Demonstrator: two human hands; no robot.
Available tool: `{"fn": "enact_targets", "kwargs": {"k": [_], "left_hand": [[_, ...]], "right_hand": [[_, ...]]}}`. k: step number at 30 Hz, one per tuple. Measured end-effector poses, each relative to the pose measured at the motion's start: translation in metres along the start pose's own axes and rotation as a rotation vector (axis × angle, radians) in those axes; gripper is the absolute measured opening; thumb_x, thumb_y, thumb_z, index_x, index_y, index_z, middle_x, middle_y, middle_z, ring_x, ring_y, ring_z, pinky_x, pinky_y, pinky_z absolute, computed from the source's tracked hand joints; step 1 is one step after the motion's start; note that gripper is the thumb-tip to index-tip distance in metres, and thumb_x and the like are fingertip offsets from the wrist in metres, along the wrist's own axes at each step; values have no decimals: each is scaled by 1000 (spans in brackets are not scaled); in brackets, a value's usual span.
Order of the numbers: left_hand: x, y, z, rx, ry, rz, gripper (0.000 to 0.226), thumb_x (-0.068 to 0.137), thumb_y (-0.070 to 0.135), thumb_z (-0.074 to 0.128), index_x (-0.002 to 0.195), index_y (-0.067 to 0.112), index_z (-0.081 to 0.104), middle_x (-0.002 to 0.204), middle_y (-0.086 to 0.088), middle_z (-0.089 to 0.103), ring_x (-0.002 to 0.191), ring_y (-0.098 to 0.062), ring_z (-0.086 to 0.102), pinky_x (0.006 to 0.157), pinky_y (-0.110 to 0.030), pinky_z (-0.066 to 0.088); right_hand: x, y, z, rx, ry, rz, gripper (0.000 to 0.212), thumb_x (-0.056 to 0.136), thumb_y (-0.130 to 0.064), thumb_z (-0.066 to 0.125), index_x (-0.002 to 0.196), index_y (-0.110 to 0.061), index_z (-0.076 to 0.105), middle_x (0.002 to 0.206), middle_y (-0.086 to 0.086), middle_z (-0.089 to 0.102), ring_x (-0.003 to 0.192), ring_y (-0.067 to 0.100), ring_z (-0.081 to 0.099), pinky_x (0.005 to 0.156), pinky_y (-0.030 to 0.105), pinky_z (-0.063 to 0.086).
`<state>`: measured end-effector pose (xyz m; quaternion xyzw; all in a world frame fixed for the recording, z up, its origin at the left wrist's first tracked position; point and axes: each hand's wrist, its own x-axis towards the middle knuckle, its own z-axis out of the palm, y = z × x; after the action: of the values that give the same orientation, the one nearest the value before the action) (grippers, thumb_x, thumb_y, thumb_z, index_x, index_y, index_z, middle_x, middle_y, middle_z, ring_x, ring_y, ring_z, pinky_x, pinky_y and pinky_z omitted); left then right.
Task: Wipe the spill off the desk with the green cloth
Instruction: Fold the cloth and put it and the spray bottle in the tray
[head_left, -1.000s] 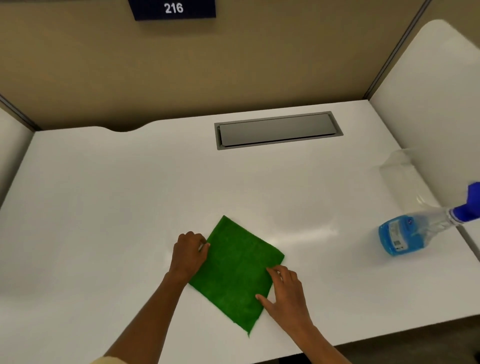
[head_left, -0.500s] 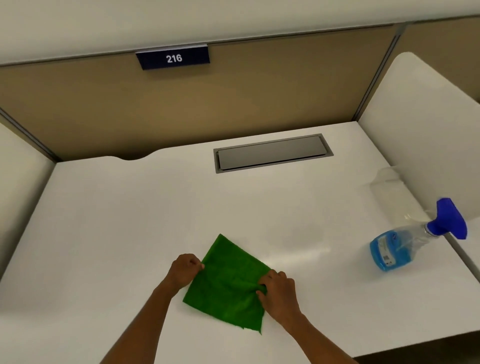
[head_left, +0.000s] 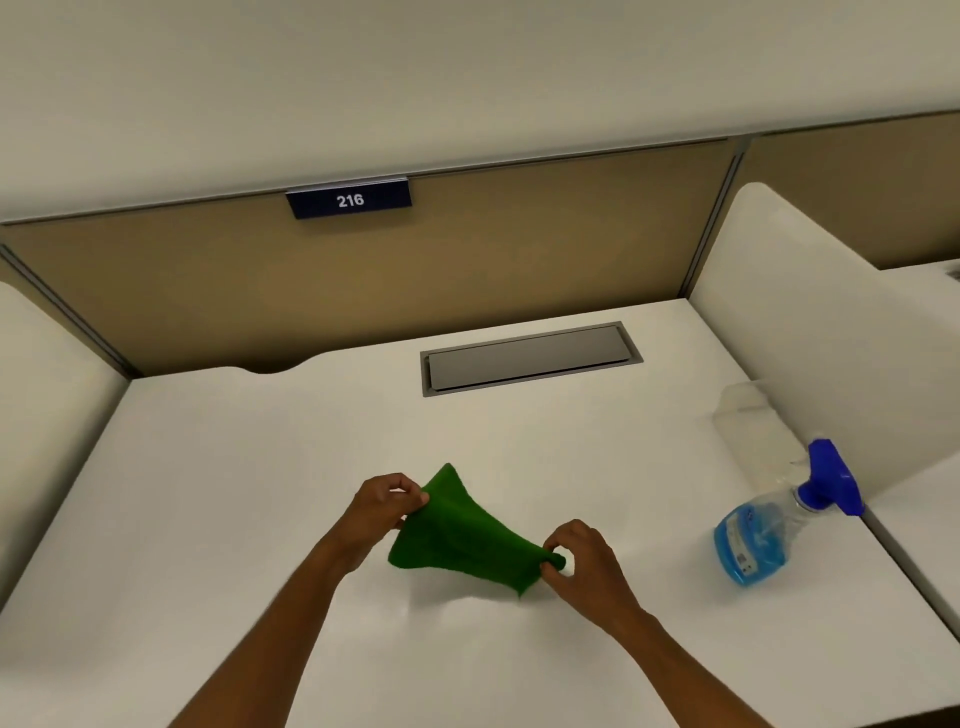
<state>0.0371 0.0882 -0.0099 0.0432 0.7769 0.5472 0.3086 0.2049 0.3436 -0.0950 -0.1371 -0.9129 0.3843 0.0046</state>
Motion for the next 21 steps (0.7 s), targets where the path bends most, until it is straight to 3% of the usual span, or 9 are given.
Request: {"fn": "enact_targets", "kwargs": {"k": [5, 7, 10, 14, 17, 21], "left_hand": [[3, 64, 25, 96, -28, 138, 9, 92, 19, 69, 94, 11, 65, 78, -1, 76, 76, -11, 71, 66, -20, 53], [3, 88, 35, 123, -62, 182, 14, 91, 22, 70, 102, 17, 62, 84, -4, 78, 83, -19, 75, 68, -22, 57], [2, 121, 50, 175, -113, 243, 23, 89, 21, 72, 109, 22, 59, 87, -2, 78, 88, -20, 75, 70, -26, 60], [-1, 155, 74, 251, -156, 320, 25, 88, 18, 73, 109, 20, 59, 86, -2, 78, 86, -22, 75, 74, -31, 62], [0, 175, 92, 261, -181, 366, 25, 88, 17, 73, 108, 20, 59, 85, -5, 78, 85, -25, 75, 75, -34, 62], [3, 196, 110, 227, -200, 439, 26, 89, 16, 73, 111, 16, 58, 83, -9, 77, 84, -27, 75, 78, -36, 62]], "right_hand": [[-1, 0, -16, 151, 86, -7, 23, 81, -21, 74, 100, -23, 61, 106, -9, 58, 104, 10, 57, 90, 20, 49], [-1, -4, -25, 245, 83, 0, 36, 81, -27, 75, 110, -32, 55, 115, -17, 55, 112, -2, 52, 95, 14, 45], [3, -17, -40, 321, 54, 2, 61, 77, -46, 76, 127, -43, 43, 126, -33, 46, 119, -13, 43, 91, 2, 37], [17, -37, -68, 394, 81, -54, 75, 74, -54, 76, 139, -45, 38, 129, -35, 48, 121, -16, 43, 85, 0, 39], [31, -51, -91, 405, 62, -70, 71, 77, -51, 76, 138, -41, 41, 123, -31, 50, 113, -9, 50, 84, 4, 43], [45, -56, -118, 337, 54, -65, 38, 86, -44, 68, 119, -32, 53, 106, -17, 60, 95, 6, 59, 81, 17, 51]]}}
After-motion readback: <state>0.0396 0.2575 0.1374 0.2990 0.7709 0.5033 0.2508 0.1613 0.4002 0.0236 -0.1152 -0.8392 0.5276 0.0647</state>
